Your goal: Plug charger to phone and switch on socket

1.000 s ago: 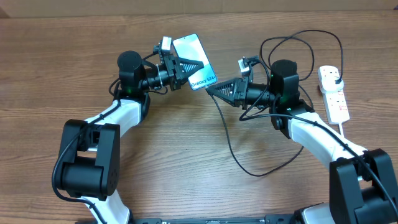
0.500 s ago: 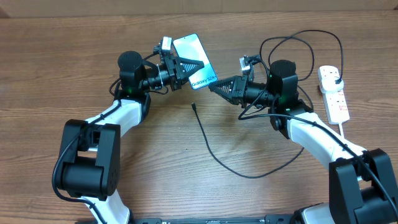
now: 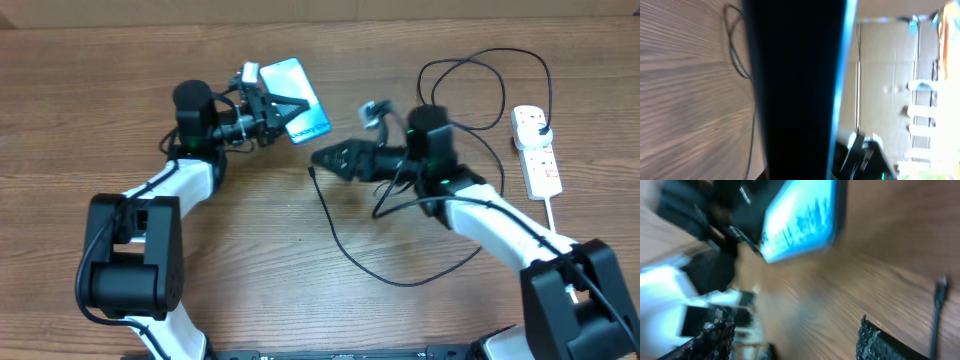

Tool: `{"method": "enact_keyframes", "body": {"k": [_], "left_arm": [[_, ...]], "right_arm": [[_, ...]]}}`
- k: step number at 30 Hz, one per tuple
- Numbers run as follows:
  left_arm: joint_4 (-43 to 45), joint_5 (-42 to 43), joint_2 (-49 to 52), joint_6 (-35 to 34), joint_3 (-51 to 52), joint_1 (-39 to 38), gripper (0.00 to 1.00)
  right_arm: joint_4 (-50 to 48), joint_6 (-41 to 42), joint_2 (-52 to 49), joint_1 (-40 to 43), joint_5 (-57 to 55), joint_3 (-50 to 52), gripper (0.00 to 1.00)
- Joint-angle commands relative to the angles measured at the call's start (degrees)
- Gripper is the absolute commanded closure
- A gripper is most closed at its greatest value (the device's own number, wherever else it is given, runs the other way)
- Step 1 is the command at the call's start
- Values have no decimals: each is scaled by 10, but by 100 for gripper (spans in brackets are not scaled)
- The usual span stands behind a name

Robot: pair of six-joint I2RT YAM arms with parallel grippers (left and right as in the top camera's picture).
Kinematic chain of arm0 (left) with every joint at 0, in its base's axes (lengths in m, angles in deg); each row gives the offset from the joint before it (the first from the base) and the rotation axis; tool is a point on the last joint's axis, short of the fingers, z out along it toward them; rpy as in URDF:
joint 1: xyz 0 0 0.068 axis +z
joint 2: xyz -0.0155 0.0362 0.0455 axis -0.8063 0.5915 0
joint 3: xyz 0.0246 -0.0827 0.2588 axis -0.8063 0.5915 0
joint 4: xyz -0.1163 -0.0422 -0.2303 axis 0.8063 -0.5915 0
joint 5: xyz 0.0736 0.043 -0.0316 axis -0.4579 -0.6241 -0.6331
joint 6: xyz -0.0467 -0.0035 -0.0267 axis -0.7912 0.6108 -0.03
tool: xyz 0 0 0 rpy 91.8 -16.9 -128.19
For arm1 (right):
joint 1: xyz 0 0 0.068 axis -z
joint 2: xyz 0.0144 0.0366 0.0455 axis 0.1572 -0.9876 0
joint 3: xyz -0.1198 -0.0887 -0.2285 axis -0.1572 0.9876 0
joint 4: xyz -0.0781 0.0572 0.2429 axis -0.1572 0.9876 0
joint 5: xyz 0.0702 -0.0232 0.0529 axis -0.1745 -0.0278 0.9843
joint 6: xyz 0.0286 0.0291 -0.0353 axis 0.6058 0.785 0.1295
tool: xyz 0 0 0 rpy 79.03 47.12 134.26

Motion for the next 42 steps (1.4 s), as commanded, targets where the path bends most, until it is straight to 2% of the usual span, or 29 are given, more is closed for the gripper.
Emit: {"method": "enact_keyframes", "body": {"k": [1,6,8,11,16,31,39,42], "left_arm": [[-12,2,-15,52,-11,28,96],[-32,3,-15,58,-11,59,96],[-33,5,-14,59,-11,66,96],[-35,6,-14,63,-11,68,96],[-35,5,-14,68,-11,68,96],[-39,5,-14,68,-11,68,96],[-39,1,-14,68,-11,68,96],[-39,1,-14,68,-11,68,96]], "right_arm": [[74,-140,4,-44,-134,-29,21],[218,-238,3,-103,-324,-81,21],[250,-271,1,-128,-401,-93,26],[267,-301,-6,-159,-482,-94,32],[268,-325,-41,-185,-552,-94,36],[196,-335,-134,-185,-557,-95,49],[181,-363,-151,-199,-558,-96,52],[180,-367,-169,-212,-591,-103,53]]}}
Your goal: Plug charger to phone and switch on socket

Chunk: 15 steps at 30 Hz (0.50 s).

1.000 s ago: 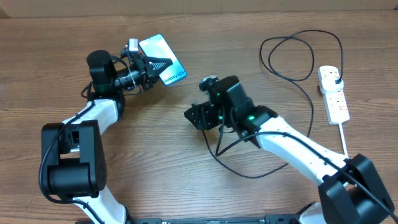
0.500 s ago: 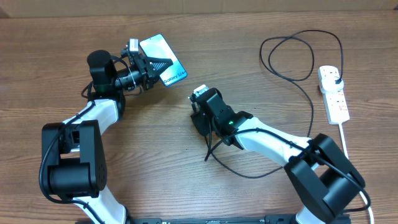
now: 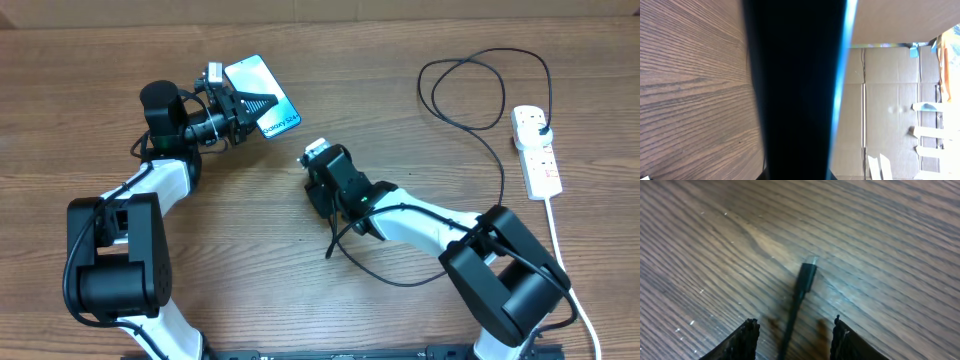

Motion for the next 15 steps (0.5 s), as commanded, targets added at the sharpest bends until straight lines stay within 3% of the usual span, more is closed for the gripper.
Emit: {"method": "enact_keyframes", "body": {"k": [1,15], "left_arm": [[2,1,-15,21,-11,-1,96],[-14,2,-14,26,-11,-1,96]], "right_arm": [[-3,-16,-27,-19,-38,-23,54],[-11,9,-46,-3,-56,-28,72]]}}
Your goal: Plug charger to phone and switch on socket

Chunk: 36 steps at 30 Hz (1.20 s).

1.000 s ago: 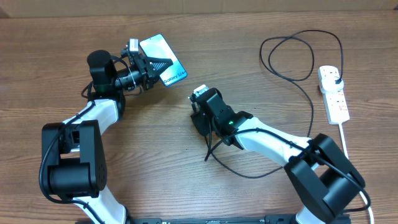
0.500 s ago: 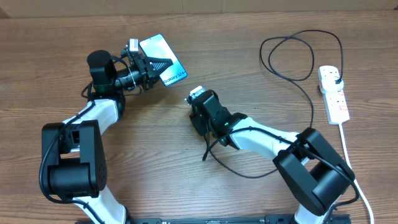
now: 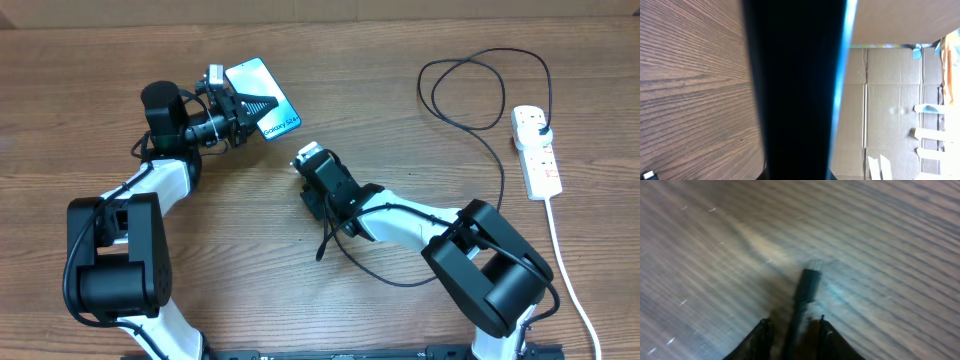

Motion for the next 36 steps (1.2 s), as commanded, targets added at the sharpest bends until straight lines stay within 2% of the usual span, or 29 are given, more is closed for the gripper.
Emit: {"method": "enact_keyframes", "body": {"k": [1,6,10,14,17,22,30,36], "left_arm": [[5,2,-14,18,-11,-1,96],[5,2,-14,18,-11,-1,96],[5,2,-14,18,-11,-1,96],[5,2,-14,18,-11,-1,96],[5,3,-14,18,-11,-1,96],[-2,9,-14,28,-11,-1,96],[-24,36,-15,38,-11,-2,96],[-24,54,-15,32,-11,-10,96]], "right_arm": [[-2,7,-10,11,-10,-10,74],[-2,14,-21,11,8,-10,84],[-1,32,-23,11,29,-12,96],[28,35,-23,11,60,-33,96],[89,77,-18,15,71,-67,96],[186,110,26,38,184,-108,96],[209,136,155,117,436,-95,96],[242,135,227,151,465,-69,96]]}}
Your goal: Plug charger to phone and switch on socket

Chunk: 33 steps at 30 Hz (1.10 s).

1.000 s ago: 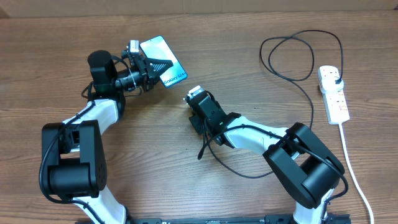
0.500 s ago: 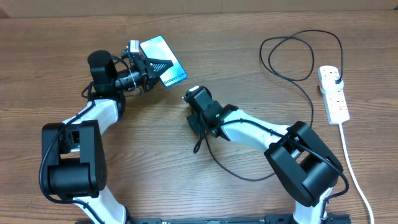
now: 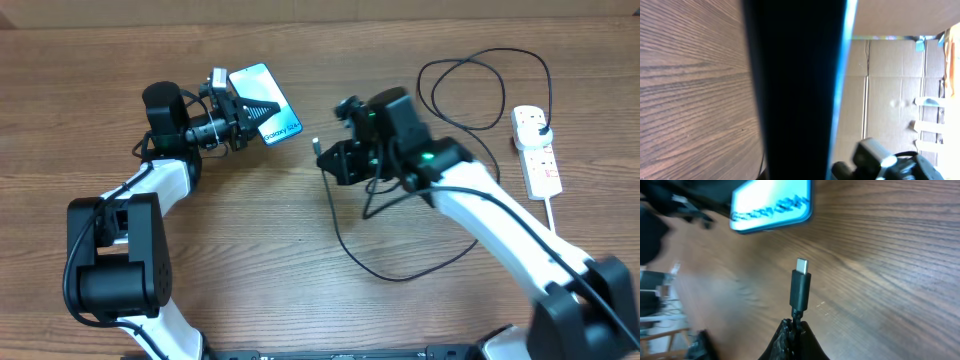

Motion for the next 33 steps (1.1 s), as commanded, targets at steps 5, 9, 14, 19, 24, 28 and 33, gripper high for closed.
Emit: {"method": "enact_keyframes", "body": {"k": [5,9,14,19,24,28,33], "left_arm": [[7,0,-15,1,-11,-43,96],[22,-15,-15,-7,-11,-64,96],[25,-21,-15,-11,-11,-67,96],[25,-17,-15,-16,-11,-68,96],[34,8,-15,-30,-11,-68,96],[69,25,-15,-51,-11,-68,96],[85,35,-15,-51,-11,-67,96]], "right_arm": [[3,3,44,0,101,31,96],[-2,3,44,0,113,50,96],[-3,5,44,0,112,64,96],[-18,5,42,0,112,68,96],[-37,9,25,0,112,68,96],[-59,20,11,0,131,68,96],[-77,35,11,6,131,68,96]]}}
